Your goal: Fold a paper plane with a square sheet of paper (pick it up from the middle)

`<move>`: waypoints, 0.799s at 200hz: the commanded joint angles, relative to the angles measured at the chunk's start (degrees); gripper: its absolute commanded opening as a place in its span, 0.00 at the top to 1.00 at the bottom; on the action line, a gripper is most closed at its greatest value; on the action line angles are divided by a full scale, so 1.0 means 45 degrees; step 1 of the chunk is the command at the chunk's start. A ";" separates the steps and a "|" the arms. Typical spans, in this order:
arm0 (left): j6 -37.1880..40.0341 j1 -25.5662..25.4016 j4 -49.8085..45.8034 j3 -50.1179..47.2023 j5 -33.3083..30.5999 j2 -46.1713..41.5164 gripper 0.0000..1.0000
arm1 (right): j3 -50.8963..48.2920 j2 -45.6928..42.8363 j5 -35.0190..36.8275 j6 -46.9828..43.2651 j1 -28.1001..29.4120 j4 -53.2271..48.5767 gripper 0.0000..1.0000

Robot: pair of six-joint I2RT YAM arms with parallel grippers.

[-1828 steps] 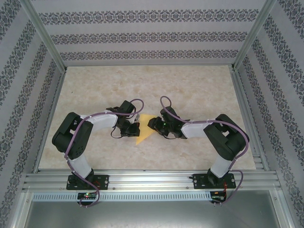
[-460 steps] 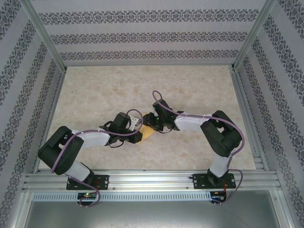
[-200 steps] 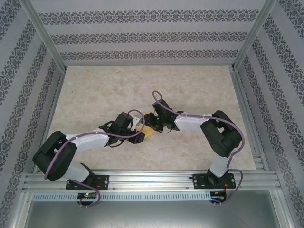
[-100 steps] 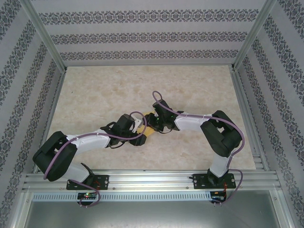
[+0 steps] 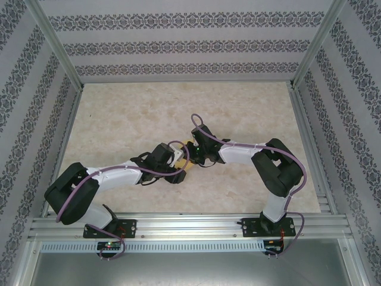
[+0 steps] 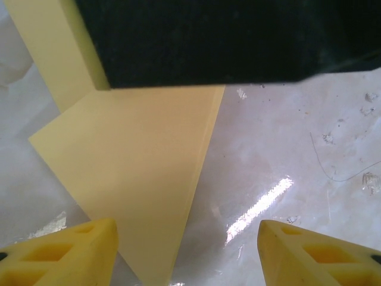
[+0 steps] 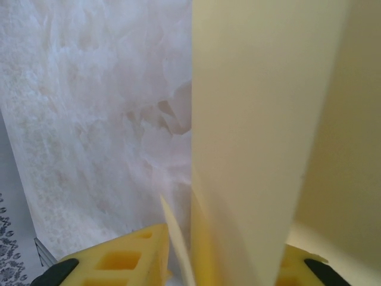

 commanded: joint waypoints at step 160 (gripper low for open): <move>0.0985 -0.1277 -0.0307 0.0129 -0.1631 -0.0149 0.39 | 0.0727 -0.0599 -0.0197 0.0059 -0.0163 -0.0245 0.87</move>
